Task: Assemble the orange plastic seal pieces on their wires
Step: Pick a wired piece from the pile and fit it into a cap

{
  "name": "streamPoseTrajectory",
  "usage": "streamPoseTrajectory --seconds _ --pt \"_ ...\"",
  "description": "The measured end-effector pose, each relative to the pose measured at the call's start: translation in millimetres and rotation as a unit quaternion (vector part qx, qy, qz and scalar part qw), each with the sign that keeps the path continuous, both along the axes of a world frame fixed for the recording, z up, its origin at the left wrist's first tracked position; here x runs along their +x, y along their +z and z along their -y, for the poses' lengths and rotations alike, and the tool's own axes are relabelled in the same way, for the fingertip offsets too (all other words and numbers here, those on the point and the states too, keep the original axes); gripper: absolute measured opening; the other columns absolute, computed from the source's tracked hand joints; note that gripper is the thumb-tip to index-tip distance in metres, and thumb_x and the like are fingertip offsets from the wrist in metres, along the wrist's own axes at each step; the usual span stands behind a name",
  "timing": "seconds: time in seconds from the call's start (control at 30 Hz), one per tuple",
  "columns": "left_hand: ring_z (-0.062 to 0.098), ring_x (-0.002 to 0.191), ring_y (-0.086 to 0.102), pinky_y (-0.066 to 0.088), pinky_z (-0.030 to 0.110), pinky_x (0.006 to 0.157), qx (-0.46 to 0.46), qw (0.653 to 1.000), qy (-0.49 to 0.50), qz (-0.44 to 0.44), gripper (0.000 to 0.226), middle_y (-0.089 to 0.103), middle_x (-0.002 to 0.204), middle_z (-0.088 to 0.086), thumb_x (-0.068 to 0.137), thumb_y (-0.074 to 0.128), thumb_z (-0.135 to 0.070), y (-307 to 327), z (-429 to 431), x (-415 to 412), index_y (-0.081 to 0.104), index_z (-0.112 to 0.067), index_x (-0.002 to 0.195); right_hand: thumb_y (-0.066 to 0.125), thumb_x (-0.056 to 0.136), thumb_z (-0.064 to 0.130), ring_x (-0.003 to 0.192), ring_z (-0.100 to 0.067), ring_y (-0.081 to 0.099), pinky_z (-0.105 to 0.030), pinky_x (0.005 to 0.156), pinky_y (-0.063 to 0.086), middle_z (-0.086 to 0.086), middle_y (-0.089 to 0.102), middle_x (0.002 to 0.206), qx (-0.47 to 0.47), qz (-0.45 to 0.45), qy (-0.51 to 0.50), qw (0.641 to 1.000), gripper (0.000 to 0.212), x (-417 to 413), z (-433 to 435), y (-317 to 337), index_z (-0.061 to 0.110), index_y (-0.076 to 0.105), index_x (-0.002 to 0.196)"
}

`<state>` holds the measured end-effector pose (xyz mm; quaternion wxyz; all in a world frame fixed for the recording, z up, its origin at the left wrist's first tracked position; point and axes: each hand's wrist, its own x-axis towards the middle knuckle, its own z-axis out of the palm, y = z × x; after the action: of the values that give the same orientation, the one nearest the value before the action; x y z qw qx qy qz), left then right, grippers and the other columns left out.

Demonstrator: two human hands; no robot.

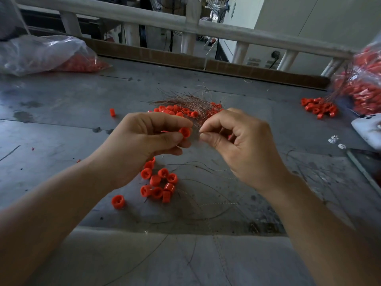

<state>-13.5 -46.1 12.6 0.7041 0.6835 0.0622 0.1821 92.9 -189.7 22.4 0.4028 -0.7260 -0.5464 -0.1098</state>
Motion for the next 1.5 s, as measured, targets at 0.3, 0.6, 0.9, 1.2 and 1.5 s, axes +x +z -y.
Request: streamPoseTrajectory --seconds 0.3,0.6,0.9,1.2,1.5 --pt "0.008 0.063 0.063 0.05 0.014 0.059 0.015 1.0 -0.003 -0.003 0.029 0.068 0.069 -0.001 0.053 0.066 -0.018 0.8 2.0 -1.3 0.073 -0.021 0.081 0.058 0.085 0.004 0.07 0.005 0.048 -0.008 0.067 0.039 0.021 0.049 0.076 0.013 -0.013 -0.014 1.0 0.006 2.8 0.0 -0.3 0.008 0.062 0.085" --pt "0.01 0.074 0.067 0.052 0.016 0.064 0.004 1.0 -0.016 0.007 0.03 0.071 0.081 0.002 0.049 0.07 -0.019 -0.2 2.4 -1.8 0.074 -0.018 0.079 0.064 0.079 0.008 0.071 0.004 0.049 -0.005 0.067 0.037 0.013 0.05 0.075 0.031 0.018 -0.01 0.999 0.003 -0.6 -0.3 1.4 0.006 0.065 0.081" --pt "0.007 0.073 0.068 0.051 0.013 0.063 0.015 0.999 -0.042 0.006 0.035 0.073 0.077 -0.003 0.044 0.072 -0.026 1.6 4.4 -2.0 0.076 -0.028 0.079 0.064 0.078 0.011 0.071 0.005 0.045 -0.004 0.068 0.038 0.006 0.05 0.08 -0.017 0.018 -0.003 1.0 0.007 -2.6 -2.1 -4.1 0.006 0.068 0.081" --pt "0.012 0.071 0.07 0.053 0.017 0.062 -0.053 0.997 -0.051 0.004 0.03 0.073 0.076 0.003 0.062 0.056 -0.007 3.6 2.5 -2.6 0.075 -0.016 0.084 0.065 0.079 0.009 0.07 0.004 0.045 -0.004 0.066 0.037 0.003 0.052 0.079 -0.039 0.021 -0.012 0.999 0.005 0.0 1.0 -1.0 0.007 0.068 0.082" --pt "0.015 0.077 0.071 0.054 0.017 0.064 -0.075 0.994 -0.076 -0.005 0.033 0.074 0.082 0.005 0.068 0.05 -0.004 4.9 2.5 -3.6 0.071 -0.014 0.091 0.066 0.08 0.008 0.069 0.004 0.045 -0.006 0.066 0.038 0.007 0.05 0.079 -0.051 0.018 -0.023 0.998 0.004 1.7 2.9 1.5 0.009 0.069 0.083"
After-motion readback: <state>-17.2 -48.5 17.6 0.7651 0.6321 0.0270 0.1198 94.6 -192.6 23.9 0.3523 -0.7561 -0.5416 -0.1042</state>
